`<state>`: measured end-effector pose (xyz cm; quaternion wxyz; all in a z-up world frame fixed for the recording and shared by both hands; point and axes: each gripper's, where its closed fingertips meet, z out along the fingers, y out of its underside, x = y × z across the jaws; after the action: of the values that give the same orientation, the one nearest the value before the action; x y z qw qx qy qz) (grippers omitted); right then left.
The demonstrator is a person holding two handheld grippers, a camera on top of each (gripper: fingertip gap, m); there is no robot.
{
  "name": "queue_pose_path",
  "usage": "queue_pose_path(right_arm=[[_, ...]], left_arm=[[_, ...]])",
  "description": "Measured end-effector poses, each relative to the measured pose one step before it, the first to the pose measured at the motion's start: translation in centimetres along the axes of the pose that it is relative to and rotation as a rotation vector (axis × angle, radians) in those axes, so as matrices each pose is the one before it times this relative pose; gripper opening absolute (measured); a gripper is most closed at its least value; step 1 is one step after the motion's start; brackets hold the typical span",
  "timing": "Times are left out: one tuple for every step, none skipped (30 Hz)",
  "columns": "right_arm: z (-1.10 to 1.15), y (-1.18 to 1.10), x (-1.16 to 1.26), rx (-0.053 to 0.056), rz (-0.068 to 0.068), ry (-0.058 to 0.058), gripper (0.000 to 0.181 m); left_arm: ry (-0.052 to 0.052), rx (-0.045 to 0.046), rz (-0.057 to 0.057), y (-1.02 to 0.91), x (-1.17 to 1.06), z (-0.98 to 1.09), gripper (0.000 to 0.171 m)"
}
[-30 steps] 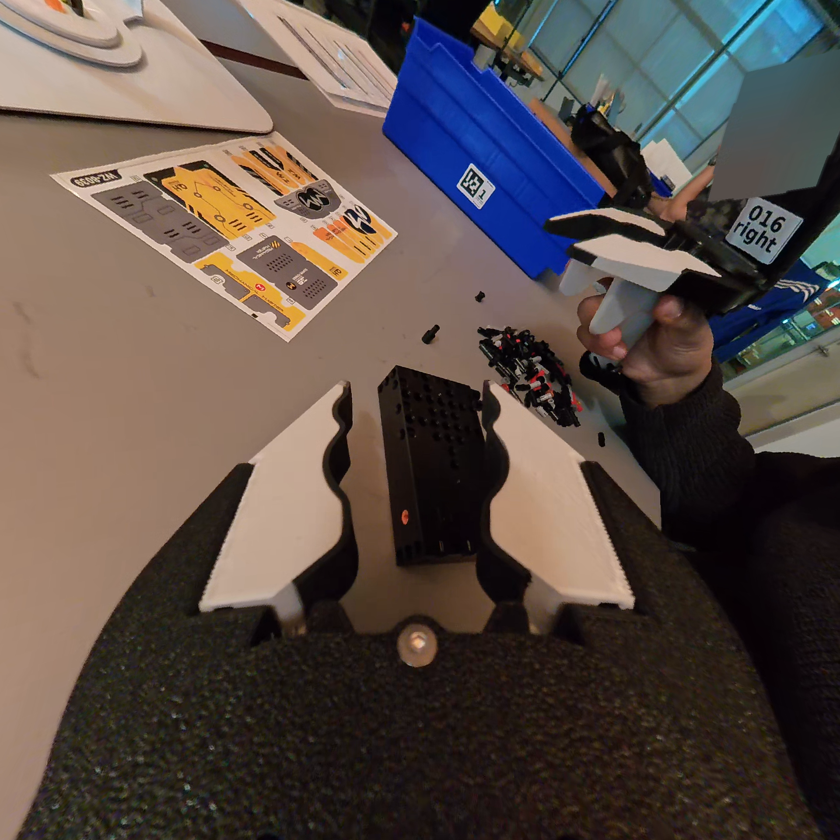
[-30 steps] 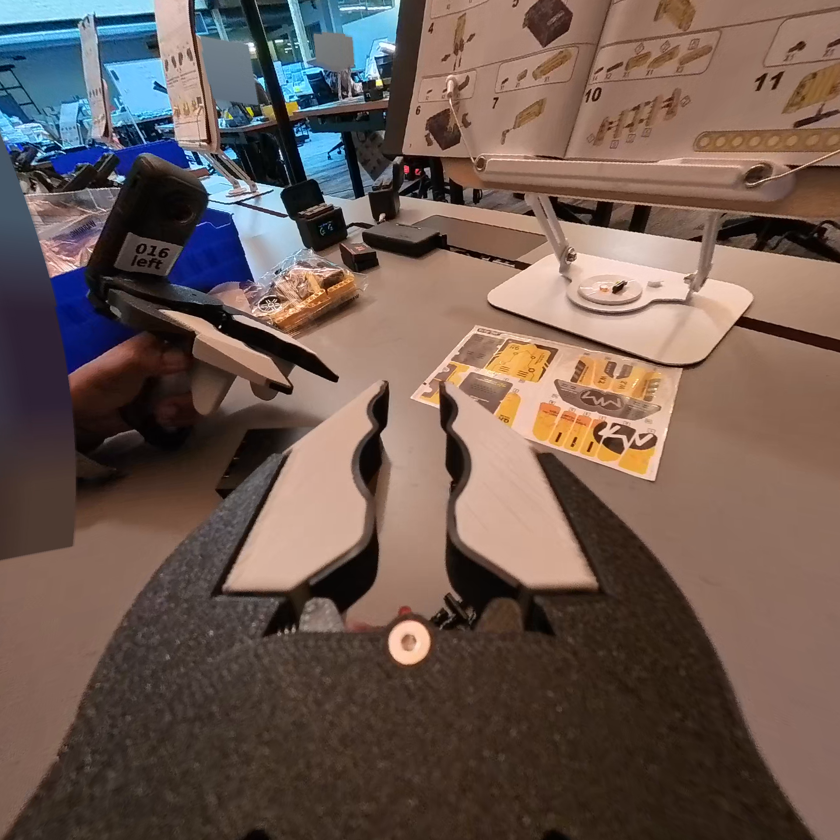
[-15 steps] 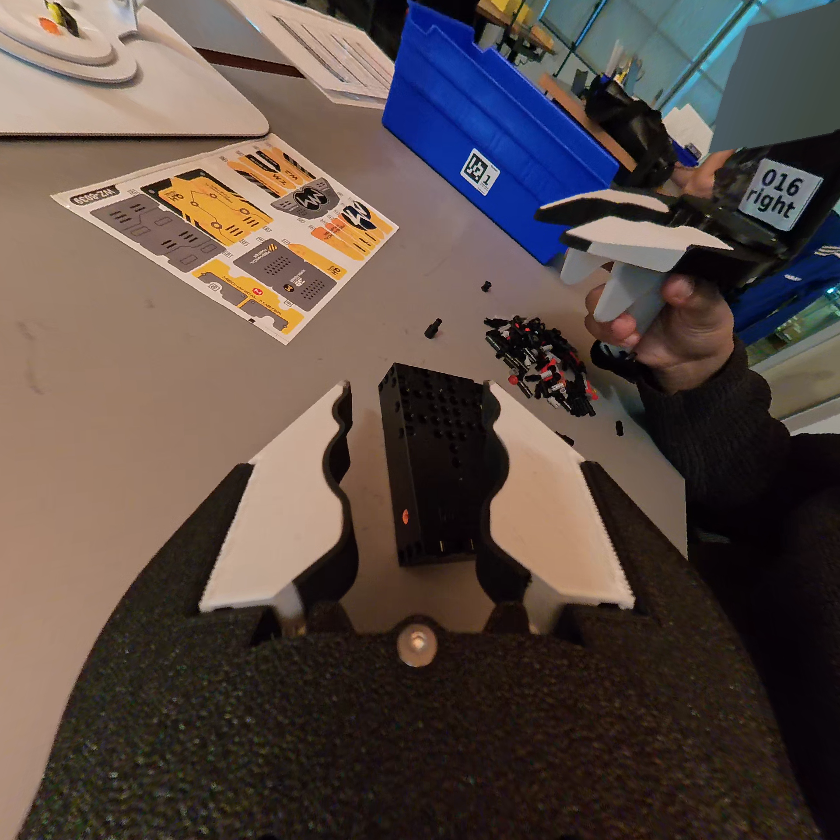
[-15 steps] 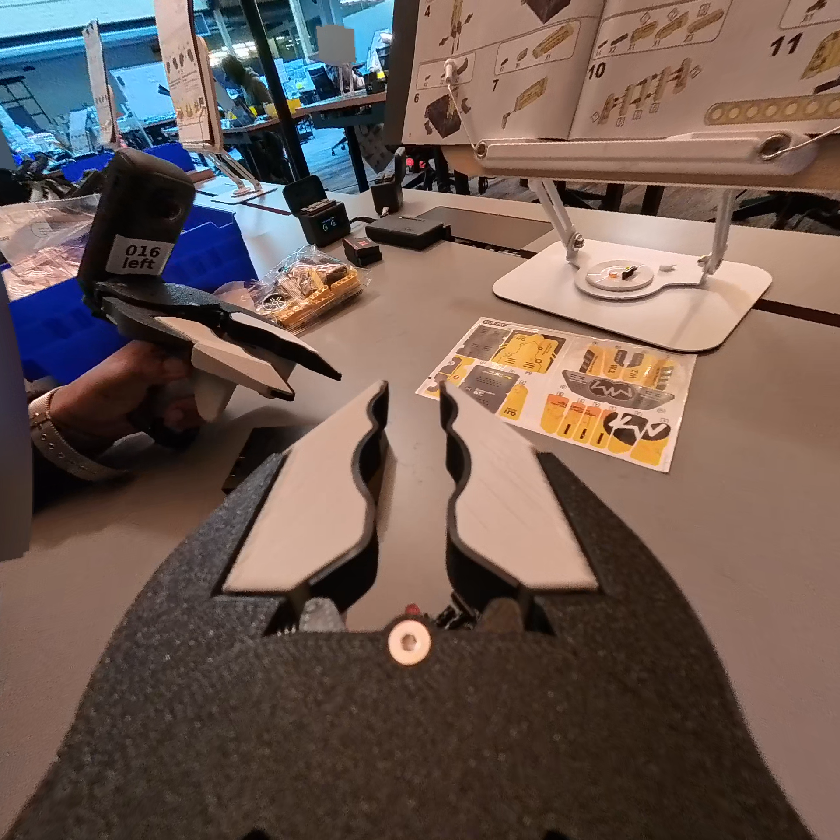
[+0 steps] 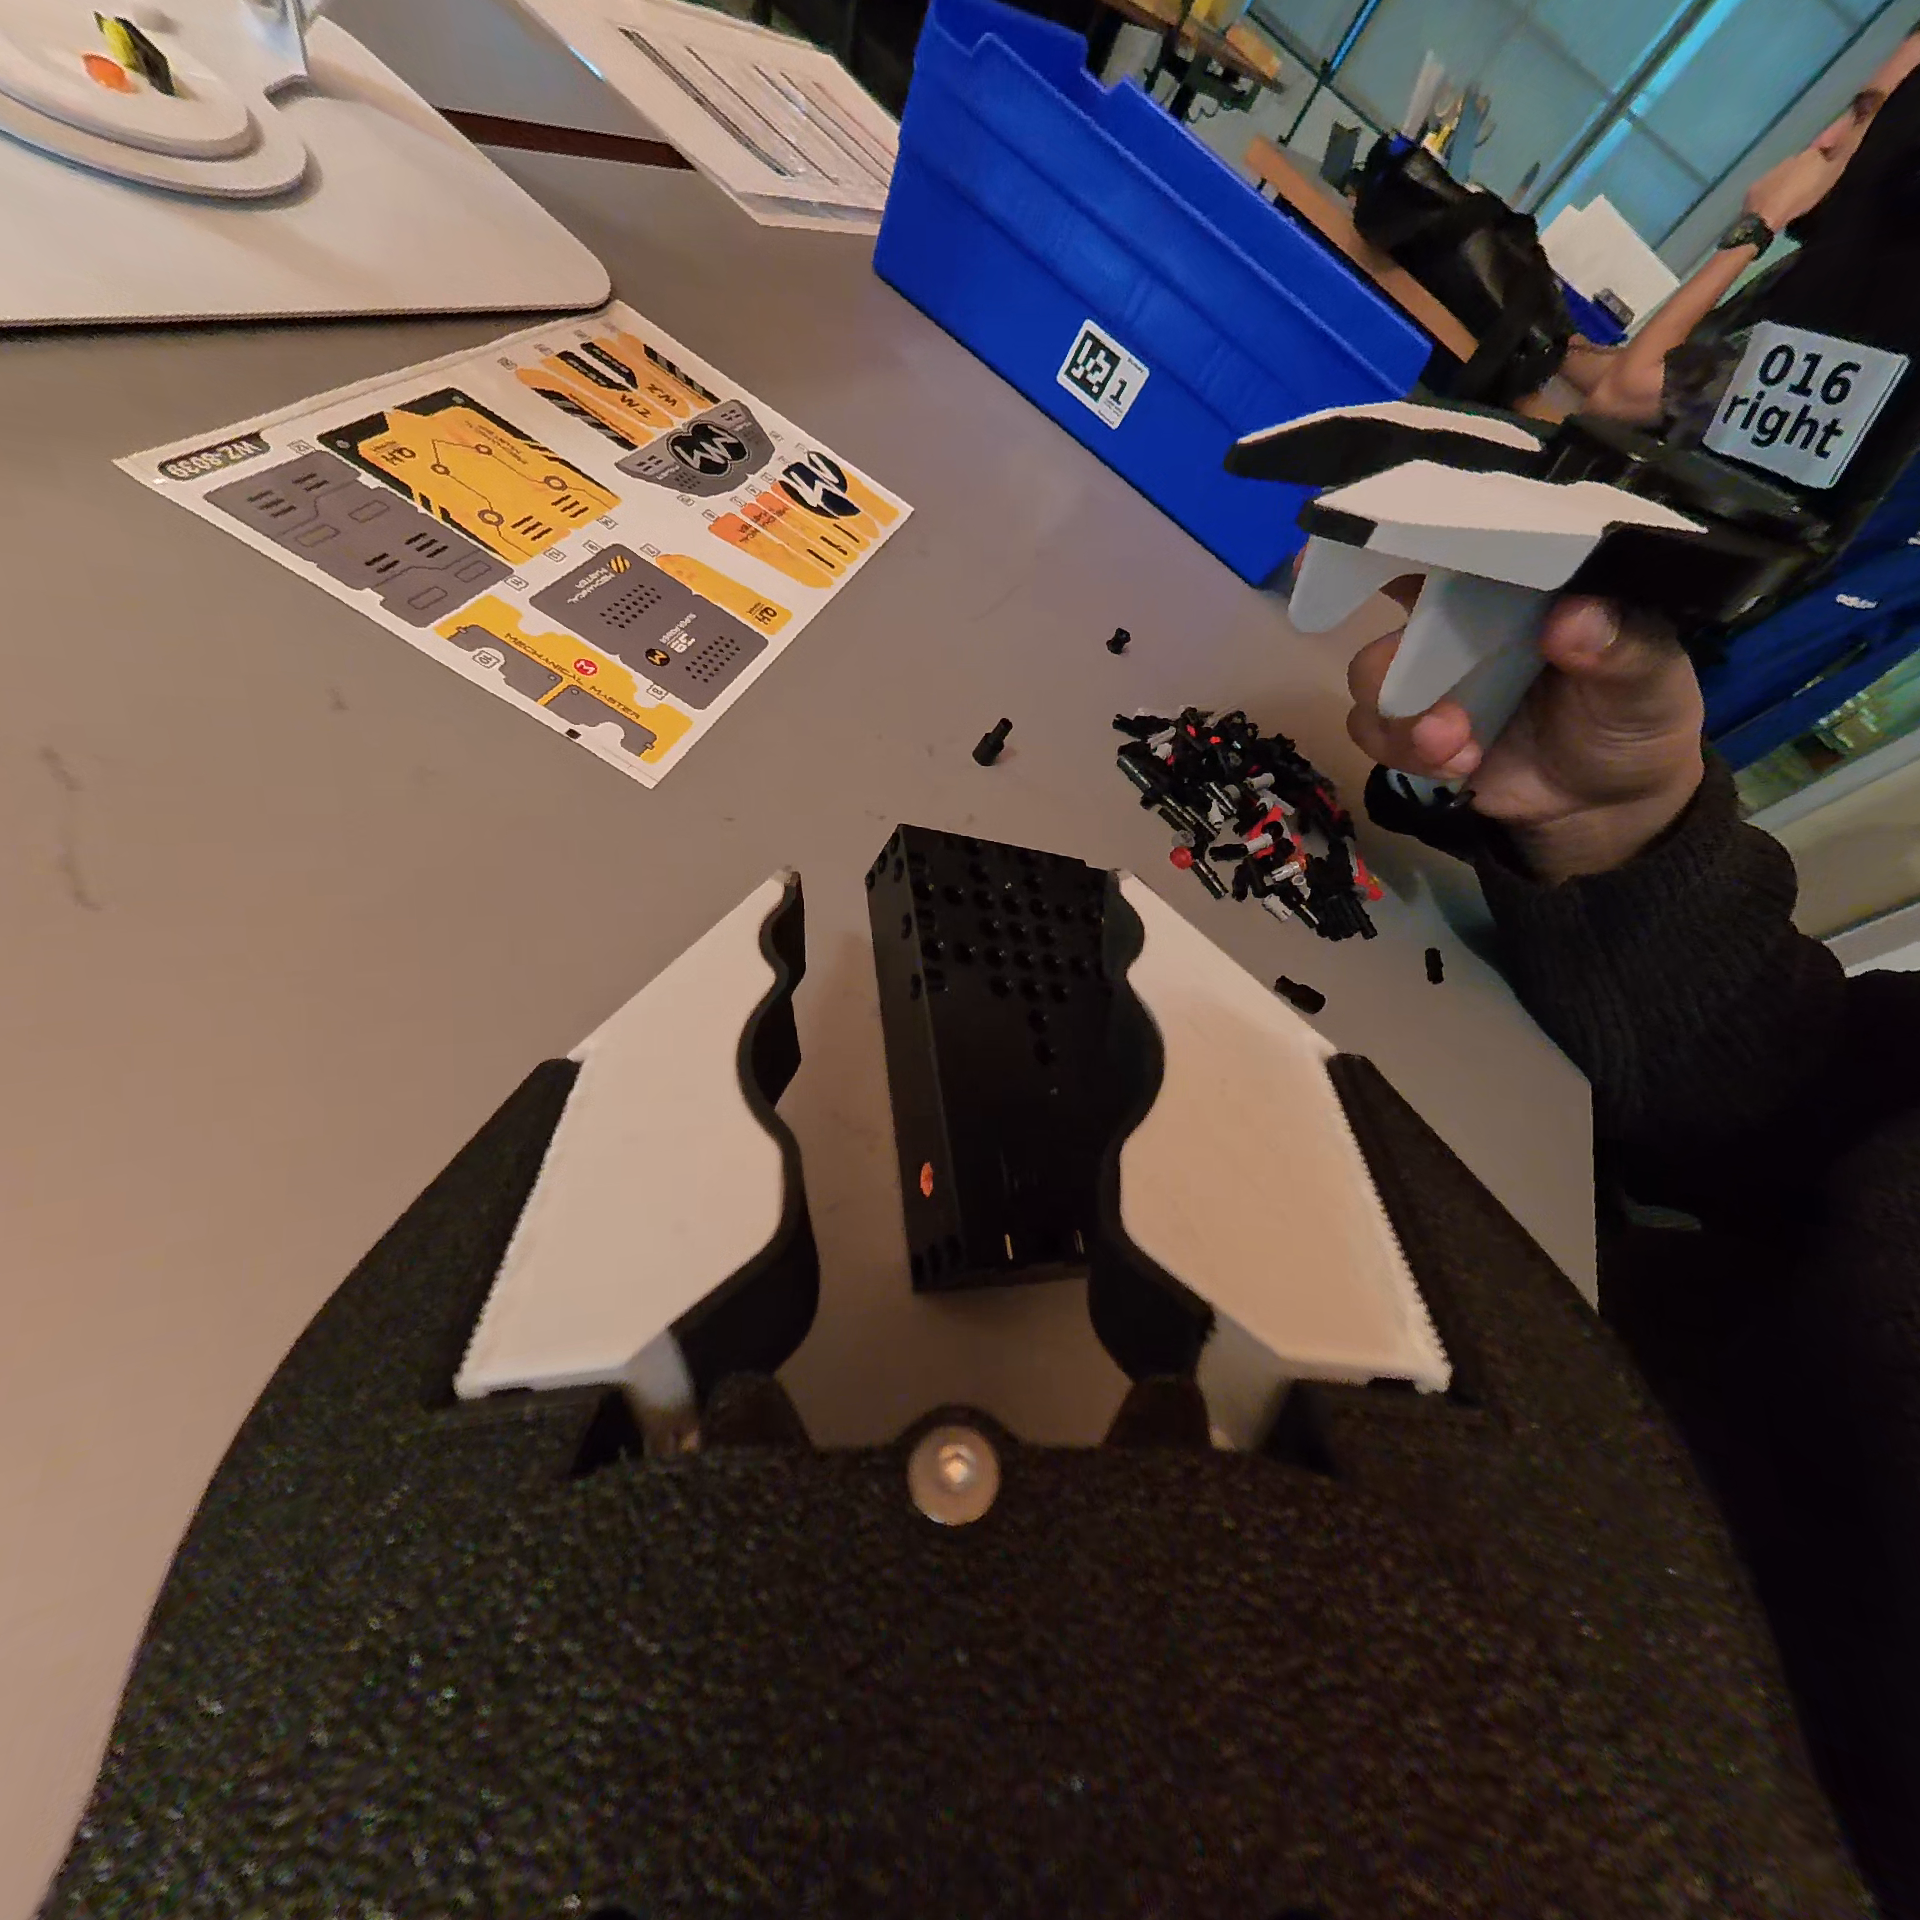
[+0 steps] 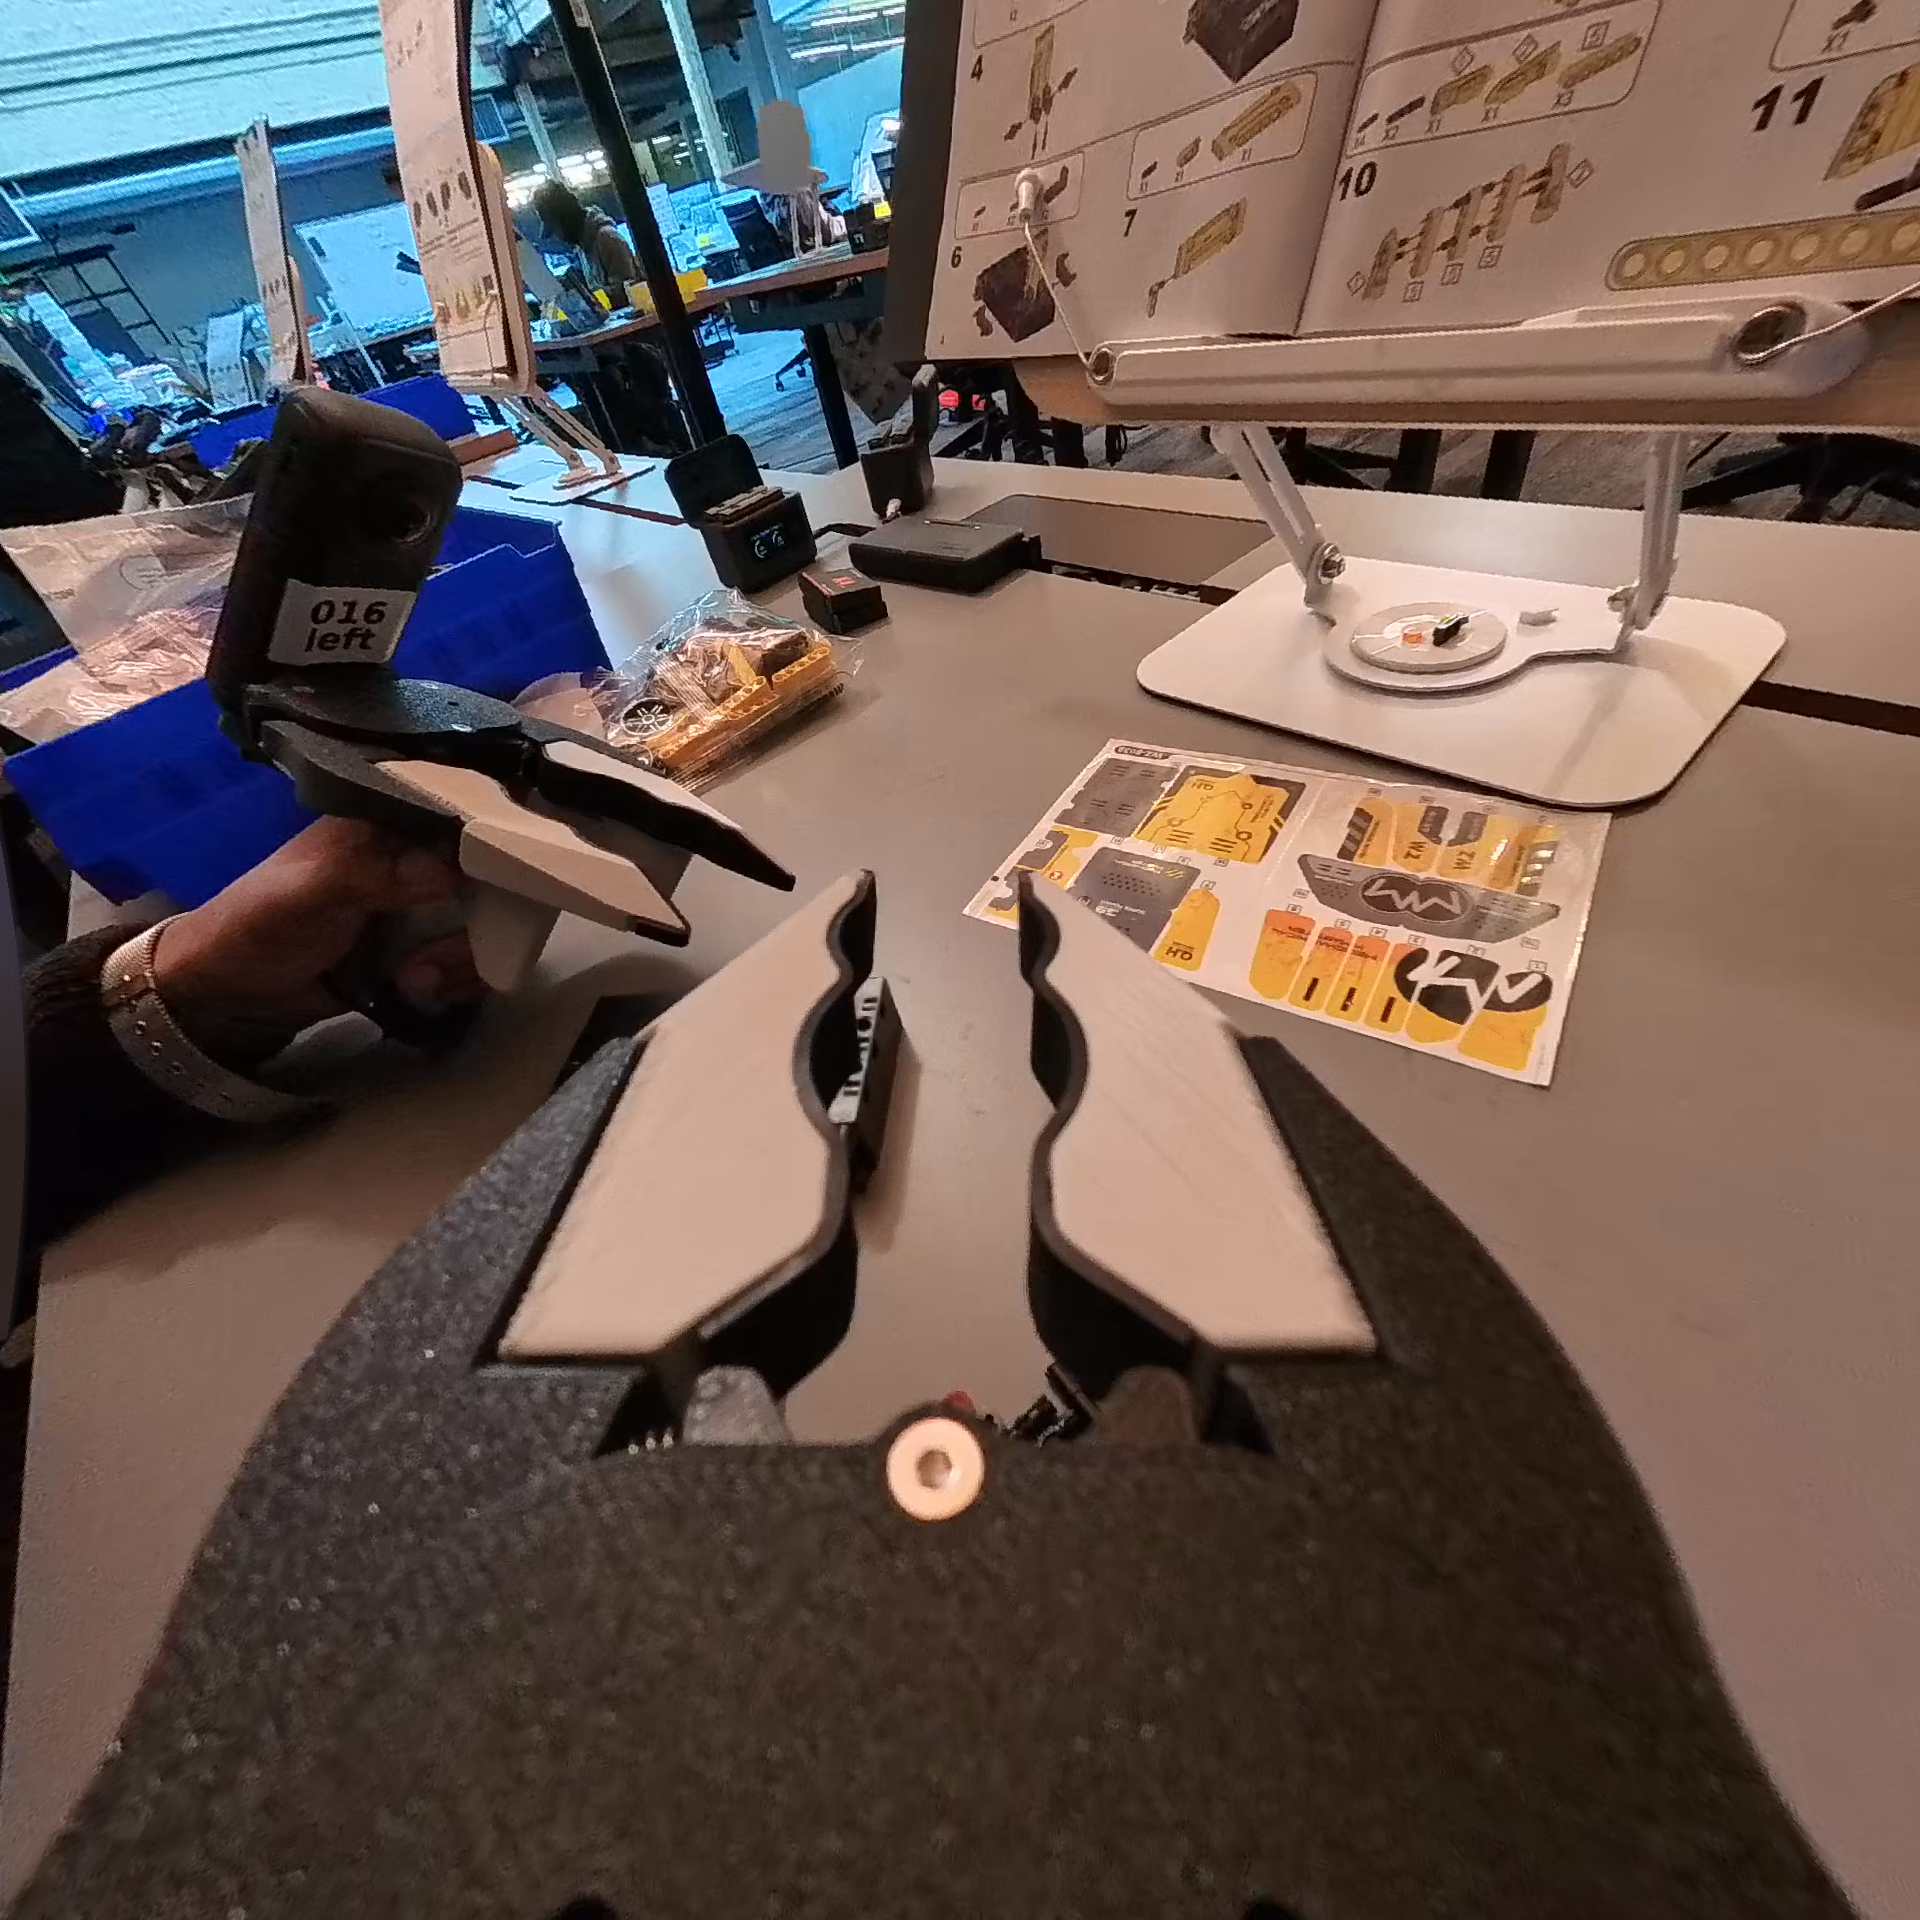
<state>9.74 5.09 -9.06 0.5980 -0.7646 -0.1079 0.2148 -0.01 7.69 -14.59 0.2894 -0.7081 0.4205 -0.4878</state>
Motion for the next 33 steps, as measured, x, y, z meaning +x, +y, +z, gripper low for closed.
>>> queue_pose_path(right_arm=[[-0.001,-0.029,-0.008,0.0016,-0.0027,0.0018,0.028],[0.007,-0.018,-0.002,0.0012,-0.0022,0.0020,0.030],[0.011,-0.002,0.006,0.0003,-0.0009,0.0012,0.031],[0.020,0.012,0.008,-0.0005,0.0006,0.0007,0.032],[0.029,0.028,0.026,-0.0005,0.0013,0.0012,0.033],[0.034,0.045,0.043,-0.0012,0.0009,0.0018,0.034],[0.031,0.065,0.055,-0.0028,0.0005,0.0022,0.035],[0.033,0.076,0.049,-0.0030,0.0010,0.0018,0.037],[0.030,0.039,0.017,-0.0015,0.0014,0.0003,0.037],[0.017,0.019,-0.012,-0.0001,0.0009,-0.0004,0.038],[0.011,-0.002,-0.012,0.0002,-0.0002,0.0003,0.038],[0.025,0.019,-0.014,-0.0006,-0.0011,0.0006,0.038],[0.020,0.013,-0.004,-0.0009,-0.0019,0.0010,0.039],[0.028,0.017,0.013,-0.0011,-0.0033,0.0028,0.039],[0.025,0.031,0.063,-0.0020,-0.0059,0.0057,0.040],[0.024,0.053,0.131,-0.0029,-0.0092,0.0095,0.040],[0.047,0.063,0.196,-0.0036,-0.0106,0.0125,0.040],[0.077,0.050,0.191,-0.0029,-0.0082,0.0102,0.041],[0.097,0.019,0.155,-0.0008,-0.0028,0.0056,0.041],[0.143,0.007,0.230,0.0007,0.0024,0.0062,0.042],[0.177,-0.012,0.373,0.0005,0.0054,0.0115,0.043],[0.214,-0.129,0.440,0.0020,0.0087,0.0154,0.046],[0.232,-0.354,0.386,0.0066,0.0123,0.0149,0.050],[0.219,-0.664,0.227,0.0131,0.0107,0.0115,0.052],[0.207,-0.962,-0.007,0.0183,0.0051,0.0055,0.053],[0.225,-1.208,-0.206,0.0220,0.0010,0.0007,0.053],[0.285,-1.476,-0.371,0.0281,-0.0029,-0.0037,0.054],[0.401,-1.691,-0.483,0.0317,-0.0074,-0.0074,0.054],[0.555,-1.801,-0.508,0.0308,-0.0122,-0.0080,0.054],[0.727,-1.853,-0.503,0.0296,-0.0163,-0.0078,0.054],[0.904,-1.779,-0.588,0.0263,-0.0206,-0.0153,0.054],[1.073,-1.618,-0.622,0.0191,-0.0217,-0.0195,0.054],[1.221,-1.388,-0.466,0.0108,-0.0180,-0.0119,0.054]], left_arm=[[-0.0028,0.00077,0.0030,-0.018,-0.022,-0.015,0.057],[-0.0025,0.00084,0.0035,-0.013,-0.002,-0.005,0.057],[-0.0022,0.00092,0.0025,-0.020,-0.011,-0.014,0.057],[-0.0003,-0.00036,0.0007,0.007,0.002,0.007,0.057],[0.0025,-0.00222,-0.0015,0.032,0.011,0.023,0.057],[0.0023,-0.00245,-0.0022,0.036,0.001,0.035,0.057],[-0.0004,0.00003,-0.0019,-0.006,-0.023,0.004,0.057],[0.0007,0.00085,-0.0011,-0.002,0.001,-0.009,0.057],[0.0003,0.00007,-0.0005,-0.006,-0.002,0.001,0.057],[-0.0015,-0.00123,0.0007,0.013,-0.012,0.019,0.057],[-0.0020,-0.00173,0.0023,0.031,-0.003,0.025,0.057],[-0.0020,-0.00146,0.0023,0.018,0.003,0.023,0.057],[-0.0016,-0.00057,0.0002,0.010,-0.025,0.018,0.057],[-0.0004,0.00121,-0.0020,-0.016,-0.027,-0.006,0.057],[0.0001,0.00349,-0.0032,-0.061,-0.038,-0.022,0.057],[-0.0019,0.00639,-0.0030,-0.091,-0.085,-0.048,0.057],[-0.0067,0.01172,-0.0009,-0.222,-0.161,-0.074,0.057],[-0.0121,0.01963,0.0011,-0.383,-0.263,-0.118,0.057],[-0.0126,0.02755,0.0015,-0.582,-0.258,-0.133,0.057],[-0.0094,0.02712,0.0007,-0.671,-0.219,-0.098,0.057],[-0.0124,0.02136,-0.0012,-0.717,-0.247,-0.052,0.058],[-0.0163,0.02246,-0.0025,-0.846,-0.299,0.005,0.058],[-0.0290,0.01767,-0.0045,-0.889,-0.469,0.025,0.059],[-0.0466,0.01929,-0.0043,-1.071,-0.751,0.013,0.059],[-0.0520,0.03095,-0.0009,-1.442,-0.842,0.039,0.059],[-0.0517,0.03276,0.0077,-1.707,-0.876,0.101,0.059],[-0.0613,0.03406,0.0145,-1.926,-1.080,0.219,0.060],[-0.0727,0.03724,0.0143,-2.072,-1.343,0.379,0.060],[-0.0621,0.03480,0.0063,-2.062,-1.274,0.563,0.061],[-0.0500,0.02909,-0.0065,-1.935,-1.161,0.741,0.063],[-0.0473,0.01698,-0.0208,-1.701,-1.107,0.830,0.072],[-0.0365,-0.00088,-0.0200,-1.413,-0.895,0.779,0.077],[-0.0437,0.00066,-0.0293,-1.398,-0.947,0.569,0.078]])
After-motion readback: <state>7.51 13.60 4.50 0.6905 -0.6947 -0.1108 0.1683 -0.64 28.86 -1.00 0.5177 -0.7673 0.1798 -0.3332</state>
